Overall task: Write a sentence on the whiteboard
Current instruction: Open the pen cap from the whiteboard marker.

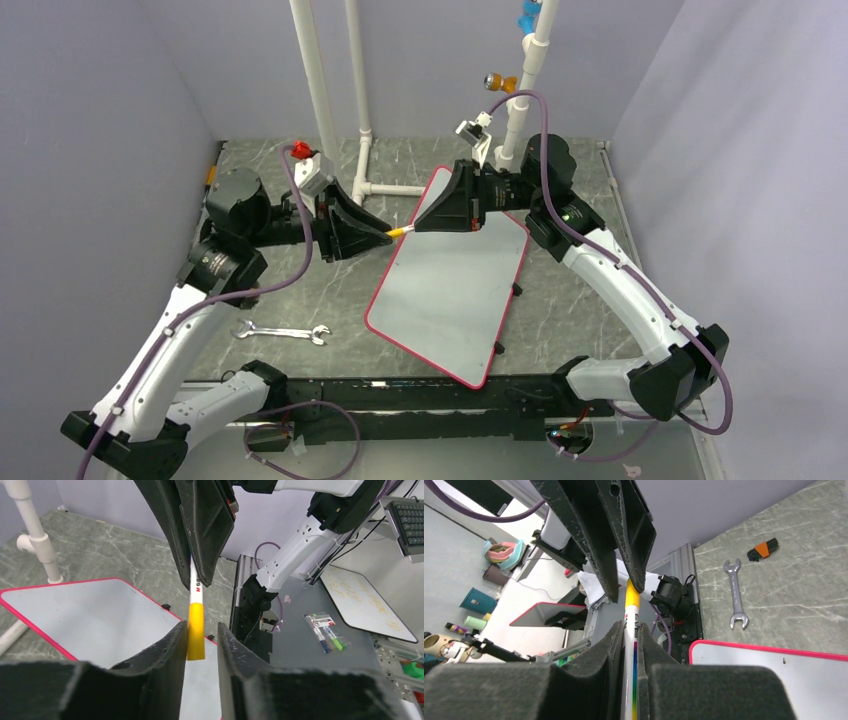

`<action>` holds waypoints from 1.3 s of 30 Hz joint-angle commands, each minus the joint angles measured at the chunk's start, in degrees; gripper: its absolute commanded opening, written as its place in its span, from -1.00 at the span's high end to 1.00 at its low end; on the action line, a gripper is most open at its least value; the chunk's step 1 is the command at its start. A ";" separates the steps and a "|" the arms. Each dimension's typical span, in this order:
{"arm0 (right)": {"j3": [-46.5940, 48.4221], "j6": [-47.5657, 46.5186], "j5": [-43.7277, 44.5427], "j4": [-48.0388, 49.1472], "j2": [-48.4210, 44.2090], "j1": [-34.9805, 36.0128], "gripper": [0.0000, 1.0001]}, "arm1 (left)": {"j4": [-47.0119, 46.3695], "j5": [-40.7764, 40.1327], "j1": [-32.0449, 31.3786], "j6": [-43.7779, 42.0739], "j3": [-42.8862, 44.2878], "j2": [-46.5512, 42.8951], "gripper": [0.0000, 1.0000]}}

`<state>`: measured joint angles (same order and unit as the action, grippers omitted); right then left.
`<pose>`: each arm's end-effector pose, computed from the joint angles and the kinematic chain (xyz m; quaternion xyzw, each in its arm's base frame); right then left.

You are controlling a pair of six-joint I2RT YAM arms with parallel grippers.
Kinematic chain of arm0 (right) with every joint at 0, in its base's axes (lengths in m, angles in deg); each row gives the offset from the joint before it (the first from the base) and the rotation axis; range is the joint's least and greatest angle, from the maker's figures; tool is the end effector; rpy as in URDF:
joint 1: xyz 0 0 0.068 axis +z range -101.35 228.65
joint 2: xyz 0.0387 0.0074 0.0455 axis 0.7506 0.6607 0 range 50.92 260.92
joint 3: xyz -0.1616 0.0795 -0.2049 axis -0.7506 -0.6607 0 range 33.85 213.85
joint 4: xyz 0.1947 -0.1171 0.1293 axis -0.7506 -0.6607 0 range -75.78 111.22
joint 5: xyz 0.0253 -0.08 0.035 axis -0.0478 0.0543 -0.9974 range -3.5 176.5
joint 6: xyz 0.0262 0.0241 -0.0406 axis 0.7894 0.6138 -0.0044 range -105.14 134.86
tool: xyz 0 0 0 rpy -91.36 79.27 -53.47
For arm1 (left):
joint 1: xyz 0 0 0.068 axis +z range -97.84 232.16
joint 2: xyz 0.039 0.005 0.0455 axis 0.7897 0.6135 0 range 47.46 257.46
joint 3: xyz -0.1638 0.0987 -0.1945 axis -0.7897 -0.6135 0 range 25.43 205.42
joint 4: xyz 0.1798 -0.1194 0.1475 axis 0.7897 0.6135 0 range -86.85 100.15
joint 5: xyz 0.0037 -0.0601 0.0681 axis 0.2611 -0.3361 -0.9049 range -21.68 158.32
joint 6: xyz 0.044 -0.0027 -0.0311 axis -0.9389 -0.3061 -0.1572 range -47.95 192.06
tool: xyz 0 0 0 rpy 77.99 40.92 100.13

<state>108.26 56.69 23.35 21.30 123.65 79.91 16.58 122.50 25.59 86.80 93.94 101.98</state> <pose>0.2184 0.1699 0.4355 -0.3198 0.6252 0.6570 0.2743 0.1523 -0.1086 0.4467 0.3864 0.5898 -0.5229 0.4790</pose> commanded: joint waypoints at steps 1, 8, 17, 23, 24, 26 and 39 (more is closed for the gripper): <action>2.62 0.26 -1.35 2.97 -2.09 -0.26 1.00 | -3.14 0.68 -1.68 0.07 0.56 1.06 0.43; 1.57 0.48 -1.46 3.87 -3.14 -0.78 1.00 | -1.31 -0.31 -3.72 -1.32 1.38 2.50 0.35; 1.01 0.19 -2.04 3.56 -3.58 -1.12 1.00 | -2.34 -0.31 -4.01 -1.49 1.40 1.38 1.00; 0.64 0.19 -1.72 3.29 -3.99 -1.70 1.00 | -0.68 0.08 -4.02 -3.10 1.19 0.11 1.00; 0.65 0.12 -1.75 3.15 -4.14 -1.92 1.00 | -0.09 -0.31 -3.94 -3.49 0.97 -0.33 1.00; 0.65 -0.19 -1.83 2.56 -4.56 -2.46 1.00 | 1.21 -1.81 -3.93 -4.44 0.41 -1.42 1.00; -0.48 -0.40 -3.64 1.34 -7.06 -6.36 1.00 | 1.46 -8.77 -2.08 -2.68 -3.06 -7.46 1.00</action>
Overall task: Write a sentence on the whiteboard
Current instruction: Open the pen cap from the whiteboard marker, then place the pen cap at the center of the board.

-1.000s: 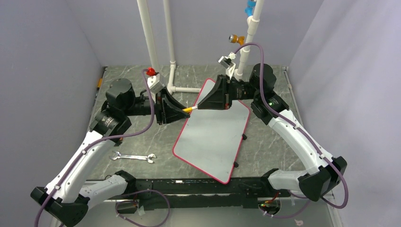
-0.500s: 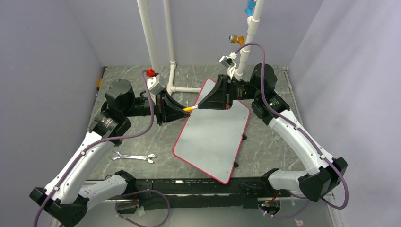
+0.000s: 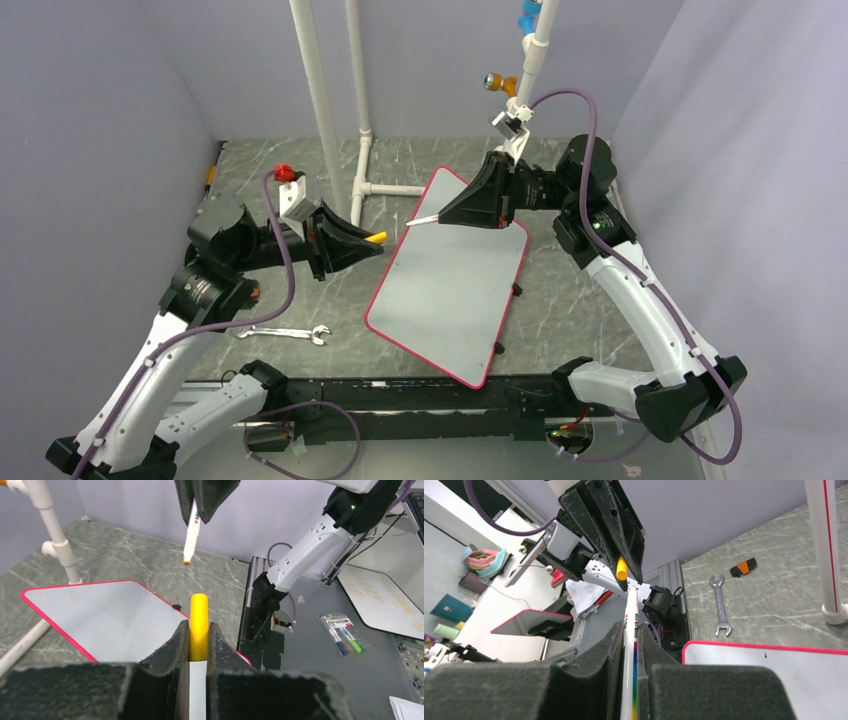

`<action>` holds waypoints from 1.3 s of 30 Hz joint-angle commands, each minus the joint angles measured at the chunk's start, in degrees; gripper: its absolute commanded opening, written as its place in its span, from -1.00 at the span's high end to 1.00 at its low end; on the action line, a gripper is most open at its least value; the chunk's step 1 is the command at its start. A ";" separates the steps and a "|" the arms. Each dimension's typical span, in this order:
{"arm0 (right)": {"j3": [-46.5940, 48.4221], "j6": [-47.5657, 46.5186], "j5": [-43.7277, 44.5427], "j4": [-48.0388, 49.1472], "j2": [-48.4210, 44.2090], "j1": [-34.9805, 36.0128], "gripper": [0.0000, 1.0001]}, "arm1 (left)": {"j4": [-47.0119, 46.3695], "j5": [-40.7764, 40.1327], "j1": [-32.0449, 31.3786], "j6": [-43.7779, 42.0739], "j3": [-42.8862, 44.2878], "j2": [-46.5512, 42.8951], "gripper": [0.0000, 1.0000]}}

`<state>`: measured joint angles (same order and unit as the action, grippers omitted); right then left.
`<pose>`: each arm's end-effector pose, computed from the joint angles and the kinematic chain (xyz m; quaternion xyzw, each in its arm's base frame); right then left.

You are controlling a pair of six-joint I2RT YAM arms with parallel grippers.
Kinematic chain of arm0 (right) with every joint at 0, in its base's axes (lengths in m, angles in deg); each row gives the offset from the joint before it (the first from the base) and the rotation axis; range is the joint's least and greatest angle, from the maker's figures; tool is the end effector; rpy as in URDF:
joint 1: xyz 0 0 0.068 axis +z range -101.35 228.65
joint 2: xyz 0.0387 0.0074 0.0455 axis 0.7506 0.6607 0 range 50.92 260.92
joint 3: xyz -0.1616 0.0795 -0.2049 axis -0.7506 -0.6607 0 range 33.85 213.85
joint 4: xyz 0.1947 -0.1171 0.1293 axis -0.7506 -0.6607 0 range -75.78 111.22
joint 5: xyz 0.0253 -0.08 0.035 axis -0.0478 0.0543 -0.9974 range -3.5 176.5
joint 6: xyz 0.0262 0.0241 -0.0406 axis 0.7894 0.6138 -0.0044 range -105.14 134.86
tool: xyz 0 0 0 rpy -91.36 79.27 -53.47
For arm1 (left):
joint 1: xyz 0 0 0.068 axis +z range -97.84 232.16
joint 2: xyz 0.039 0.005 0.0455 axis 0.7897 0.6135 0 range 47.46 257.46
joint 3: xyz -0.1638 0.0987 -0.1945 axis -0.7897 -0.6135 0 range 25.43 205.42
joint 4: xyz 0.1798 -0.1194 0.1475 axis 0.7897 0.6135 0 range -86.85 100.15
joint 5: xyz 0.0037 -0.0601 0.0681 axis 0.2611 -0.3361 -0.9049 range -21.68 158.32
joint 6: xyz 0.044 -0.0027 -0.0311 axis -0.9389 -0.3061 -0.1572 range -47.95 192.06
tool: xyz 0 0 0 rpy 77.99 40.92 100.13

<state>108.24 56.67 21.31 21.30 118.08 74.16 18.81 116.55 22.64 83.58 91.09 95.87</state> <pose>0.2038 0.1332 0.4584 -0.3215 0.6082 0.6468 0.3292 0.1249 -0.1014 0.4435 0.3888 0.5827 -0.4961 0.5130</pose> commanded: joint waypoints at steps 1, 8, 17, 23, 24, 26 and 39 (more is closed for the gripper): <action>-0.52 -0.56 -1.63 0.96 -1.64 -0.85 1.00 | 0.09 -3.90 0.94 0.37 -0.32 -1.97 1.00; 1.30 -8.68 4.45 -11.32 -3.19 -1.74 1.00 | 11.71 -18.63 1.40 1.38 -0.54 -6.48 1.00; -3.66 -16.76 26.18 -24.30 -8.17 -1.77 1.00 | 25.77 -45.95 1.46 12.25 -9.34 -13.79 1.00; -10.96 -17.42 41.51 -27.36 -13.04 -1.79 1.00 | 23.34 -50.46 1.40 23.25 -24.26 -16.22 1.00; -12.57 -17.26 43.17 -27.18 -14.18 -1.79 1.00 | 22.34 -50.23 1.20 23.95 -26.21 -16.15 1.00; -16.01 -16.76 46.12 -26.60 -16.16 -1.79 1.00 | 20.58 -50.58 0.78 25.35 -29.73 -15.89 1.00; -27.19 -14.92 50.40 -23.12 -20.36 -1.79 1.00 | 3.08 -52.65 -2.21 31.97 -46.01 -10.48 1.00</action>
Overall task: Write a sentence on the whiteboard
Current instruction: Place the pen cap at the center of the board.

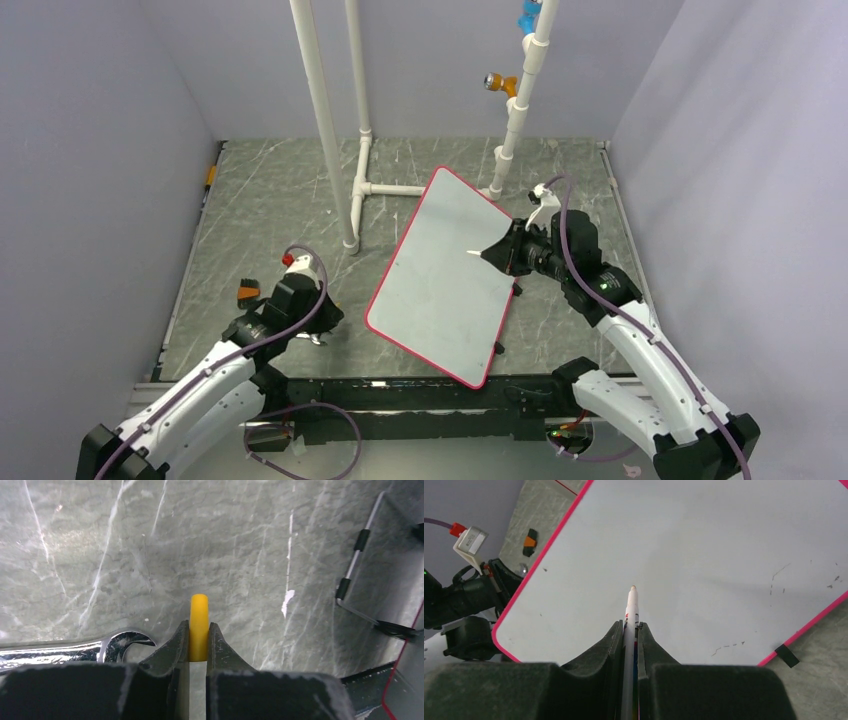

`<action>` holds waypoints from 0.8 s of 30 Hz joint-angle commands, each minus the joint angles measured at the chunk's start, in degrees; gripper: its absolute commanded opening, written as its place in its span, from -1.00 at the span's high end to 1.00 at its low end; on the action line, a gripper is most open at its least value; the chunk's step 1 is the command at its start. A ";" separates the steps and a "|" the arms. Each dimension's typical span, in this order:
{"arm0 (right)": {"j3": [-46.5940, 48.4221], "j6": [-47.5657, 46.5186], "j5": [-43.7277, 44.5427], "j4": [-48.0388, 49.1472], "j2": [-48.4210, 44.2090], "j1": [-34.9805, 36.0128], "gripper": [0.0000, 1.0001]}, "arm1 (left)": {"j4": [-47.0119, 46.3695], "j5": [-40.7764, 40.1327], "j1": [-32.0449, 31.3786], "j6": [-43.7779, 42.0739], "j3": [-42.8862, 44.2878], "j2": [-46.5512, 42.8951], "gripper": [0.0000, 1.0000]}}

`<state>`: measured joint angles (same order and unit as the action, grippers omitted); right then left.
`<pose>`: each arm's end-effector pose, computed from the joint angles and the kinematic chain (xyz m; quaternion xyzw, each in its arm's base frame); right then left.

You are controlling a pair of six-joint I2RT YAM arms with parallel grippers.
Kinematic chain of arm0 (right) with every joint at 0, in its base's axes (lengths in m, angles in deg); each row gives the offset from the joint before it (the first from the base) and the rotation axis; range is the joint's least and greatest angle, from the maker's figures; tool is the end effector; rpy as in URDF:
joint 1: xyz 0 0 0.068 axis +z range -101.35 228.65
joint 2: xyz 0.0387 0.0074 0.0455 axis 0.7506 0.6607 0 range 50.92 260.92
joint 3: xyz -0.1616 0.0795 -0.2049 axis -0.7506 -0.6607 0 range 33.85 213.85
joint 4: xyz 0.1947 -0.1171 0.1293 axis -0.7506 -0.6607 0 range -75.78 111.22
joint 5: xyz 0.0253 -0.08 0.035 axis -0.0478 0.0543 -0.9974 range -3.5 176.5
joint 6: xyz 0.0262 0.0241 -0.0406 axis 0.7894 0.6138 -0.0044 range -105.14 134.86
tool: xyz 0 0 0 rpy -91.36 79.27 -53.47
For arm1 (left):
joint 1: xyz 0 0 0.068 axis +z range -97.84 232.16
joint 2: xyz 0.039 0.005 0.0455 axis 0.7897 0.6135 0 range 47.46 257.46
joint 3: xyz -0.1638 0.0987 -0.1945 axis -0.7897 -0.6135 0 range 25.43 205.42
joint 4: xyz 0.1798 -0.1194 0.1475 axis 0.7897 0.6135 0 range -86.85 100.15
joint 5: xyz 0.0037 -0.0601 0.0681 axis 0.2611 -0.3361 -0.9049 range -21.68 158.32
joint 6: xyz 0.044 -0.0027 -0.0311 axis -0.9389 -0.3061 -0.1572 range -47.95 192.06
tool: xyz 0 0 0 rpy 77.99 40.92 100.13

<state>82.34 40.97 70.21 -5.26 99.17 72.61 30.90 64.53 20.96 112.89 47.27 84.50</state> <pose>0.1659 0.0848 0.3236 -0.0592 0.8418 0.3303 0.4228 0.1222 -0.0714 0.1915 -0.0901 0.9120 -0.2100 0.3405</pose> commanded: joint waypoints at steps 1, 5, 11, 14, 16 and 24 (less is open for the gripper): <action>-1.82 0.83 1.44 3.66 -1.67 -0.26 1.00 | -8.88 -1.56 -0.58 2.86 -2.56 1.43 1.00; -3.22 0.36 1.51 3.52 -2.34 -0.29 1.00 | -10.62 -2.16 -0.60 2.84 -4.50 2.34 0.95; -4.44 -0.24 2.02 3.13 -3.49 -0.19 1.00 | -9.82 -3.97 -0.61 2.91 -6.34 1.03 0.68; -4.33 -0.88 2.51 2.56 -3.90 -0.21 1.00 | -9.35 -4.67 -0.56 3.25 -6.83 0.33 0.50; -4.28 -1.20 2.79 2.24 -4.16 -0.23 1.00 | -9.29 -4.81 -0.61 3.28 -6.90 0.53 0.39; -4.21 -1.33 2.72 1.34 -5.49 -0.23 1.00 | -6.98 -4.90 -0.59 2.72 -5.82 -0.43 -0.02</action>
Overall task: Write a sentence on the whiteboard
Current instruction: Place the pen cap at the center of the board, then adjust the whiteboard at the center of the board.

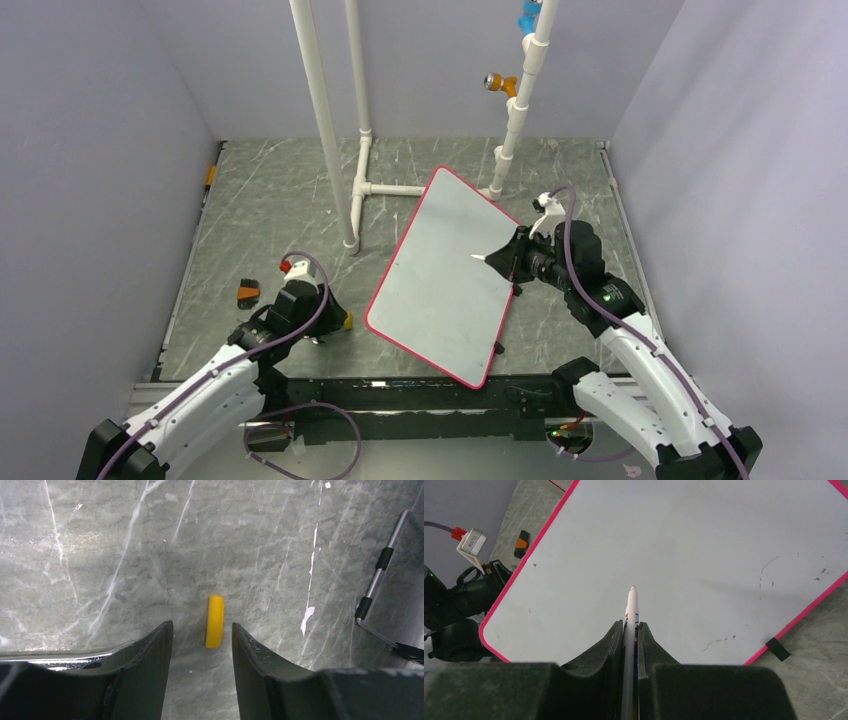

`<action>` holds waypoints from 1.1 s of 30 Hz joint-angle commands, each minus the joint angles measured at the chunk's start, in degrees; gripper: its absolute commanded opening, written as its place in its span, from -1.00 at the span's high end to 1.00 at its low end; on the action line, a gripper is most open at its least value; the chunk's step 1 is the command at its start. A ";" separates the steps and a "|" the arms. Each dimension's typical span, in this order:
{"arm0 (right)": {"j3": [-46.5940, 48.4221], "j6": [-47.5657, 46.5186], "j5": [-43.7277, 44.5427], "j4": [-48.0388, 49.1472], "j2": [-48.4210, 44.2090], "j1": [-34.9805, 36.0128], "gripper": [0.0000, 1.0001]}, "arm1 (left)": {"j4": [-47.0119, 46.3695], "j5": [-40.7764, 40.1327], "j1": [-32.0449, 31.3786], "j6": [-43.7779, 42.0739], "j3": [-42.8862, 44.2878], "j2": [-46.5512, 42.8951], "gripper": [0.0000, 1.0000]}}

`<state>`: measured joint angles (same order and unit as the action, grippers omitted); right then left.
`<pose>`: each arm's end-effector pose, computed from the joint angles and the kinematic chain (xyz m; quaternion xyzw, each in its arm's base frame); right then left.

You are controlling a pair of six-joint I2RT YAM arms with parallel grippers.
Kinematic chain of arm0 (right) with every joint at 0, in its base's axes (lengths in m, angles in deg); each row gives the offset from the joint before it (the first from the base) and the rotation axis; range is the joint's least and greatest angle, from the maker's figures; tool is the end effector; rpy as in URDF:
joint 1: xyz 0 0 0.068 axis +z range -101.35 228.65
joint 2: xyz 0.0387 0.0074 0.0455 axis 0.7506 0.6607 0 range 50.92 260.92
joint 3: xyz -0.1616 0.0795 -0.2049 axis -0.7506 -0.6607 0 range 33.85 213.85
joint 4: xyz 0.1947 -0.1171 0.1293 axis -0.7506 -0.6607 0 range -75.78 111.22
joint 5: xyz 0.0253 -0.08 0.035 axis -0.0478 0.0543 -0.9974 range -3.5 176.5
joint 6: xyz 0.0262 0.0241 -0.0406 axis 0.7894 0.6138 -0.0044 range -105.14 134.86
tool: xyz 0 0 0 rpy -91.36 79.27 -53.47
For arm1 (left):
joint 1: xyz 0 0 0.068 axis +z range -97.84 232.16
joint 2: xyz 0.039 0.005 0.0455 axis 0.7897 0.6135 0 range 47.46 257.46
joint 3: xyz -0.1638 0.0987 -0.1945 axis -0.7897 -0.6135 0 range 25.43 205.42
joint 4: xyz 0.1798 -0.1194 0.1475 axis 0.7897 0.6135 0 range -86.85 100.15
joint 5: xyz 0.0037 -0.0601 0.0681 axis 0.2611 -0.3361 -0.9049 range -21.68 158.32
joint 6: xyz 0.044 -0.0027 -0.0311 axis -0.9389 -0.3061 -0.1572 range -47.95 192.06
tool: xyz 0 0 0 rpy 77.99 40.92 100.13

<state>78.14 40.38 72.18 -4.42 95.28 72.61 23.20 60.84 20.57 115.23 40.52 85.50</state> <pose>0.1555 0.0789 0.3107 -0.0550 0.8409 0.3168 0.4353 0.1224 -0.0700 0.1613 -0.1182 0.9078 -0.1940 0.3525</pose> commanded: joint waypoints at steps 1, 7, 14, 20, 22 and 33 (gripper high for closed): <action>0.00 -0.78 0.81 0.25 -1.85 -0.26 1.00 | 1.47 -1.28 -0.17 0.22 1.36 -2.18 -0.10; 0.37 -1.17 2.11 -1.75 -3.38 -0.24 1.00 | 8.30 -2.81 -0.18 -2.88 8.49 -4.80 -0.66; 1.45 -1.70 3.86 -4.44 -5.03 -0.26 1.00 | 15.34 -2.58 -0.18 -11.14 22.28 -4.25 -0.85; 1.27 -1.30 3.45 -5.28 -6.57 -0.29 1.00 | 12.58 3.69 -0.15 -19.91 32.48 0.95 -0.70; 1.73 -1.37 3.53 -5.90 -7.05 -0.24 1.00 | 11.67 7.68 -0.16 -22.43 35.97 4.63 -0.66; 3.55 -0.39 2.83 -8.30 -9.66 -0.24 1.00 | 3.16 21.87 -0.20 -26.03 50.03 26.27 -0.28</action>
<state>78.88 39.70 74.62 -12.14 86.82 72.50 31.62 76.18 20.57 91.98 85.46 106.47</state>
